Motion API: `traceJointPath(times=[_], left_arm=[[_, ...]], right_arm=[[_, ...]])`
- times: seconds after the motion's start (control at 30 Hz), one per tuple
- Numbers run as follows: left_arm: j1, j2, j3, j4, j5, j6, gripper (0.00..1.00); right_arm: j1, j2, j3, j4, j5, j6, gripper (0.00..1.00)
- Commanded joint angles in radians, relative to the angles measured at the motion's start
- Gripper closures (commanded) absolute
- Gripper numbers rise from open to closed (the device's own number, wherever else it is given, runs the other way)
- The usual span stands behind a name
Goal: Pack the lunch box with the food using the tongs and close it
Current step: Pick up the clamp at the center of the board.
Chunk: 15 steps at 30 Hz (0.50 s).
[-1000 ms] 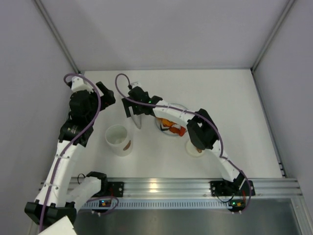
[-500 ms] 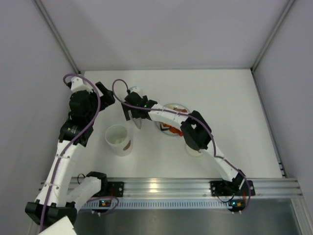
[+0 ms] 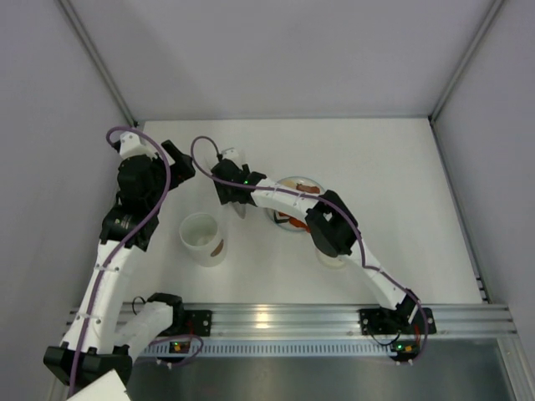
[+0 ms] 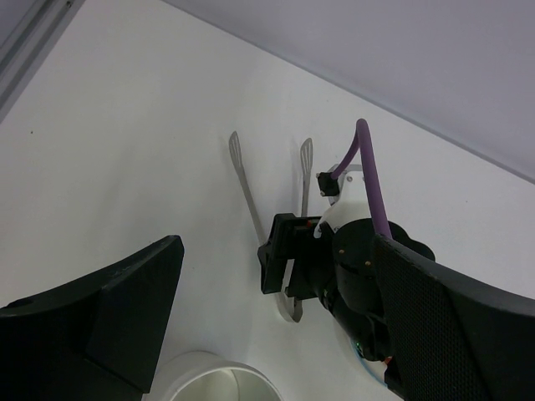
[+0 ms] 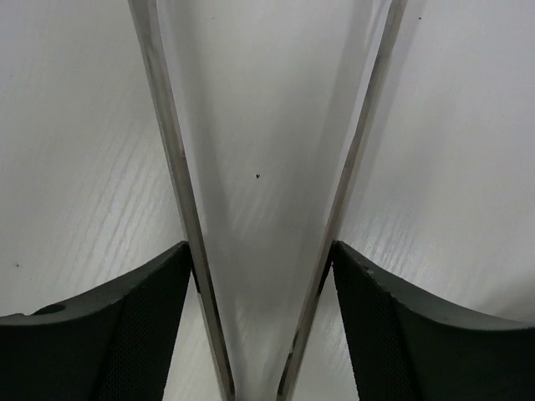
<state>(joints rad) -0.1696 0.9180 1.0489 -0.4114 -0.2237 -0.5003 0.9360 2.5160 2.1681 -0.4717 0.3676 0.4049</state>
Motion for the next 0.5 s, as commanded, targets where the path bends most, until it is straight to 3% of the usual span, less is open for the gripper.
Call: traceJointPath(times=[0.0,0.17,0.3,0.47], left_arm=[[0.013,-0.03,-0.009,0.042,0.012,-0.014,0.01],[0.016,-0.025,-0.009,0.045,0.021,-0.017,0.01],[0.018,-0.024,-0.01,0.045,0.026,-0.017,0.01],[0.019,-0.025,-0.01,0.046,0.029,-0.018,0.01]], right_arm=[[0.026,0.032,0.048,-0.034,0.066,-0.026,0.34],[0.02,0.021,0.03,-0.044,0.09,-0.04,0.41],[0.015,-0.002,-0.014,-0.025,0.094,-0.054,0.41],[0.015,-0.002,-0.019,-0.03,0.103,-0.054,0.26]])
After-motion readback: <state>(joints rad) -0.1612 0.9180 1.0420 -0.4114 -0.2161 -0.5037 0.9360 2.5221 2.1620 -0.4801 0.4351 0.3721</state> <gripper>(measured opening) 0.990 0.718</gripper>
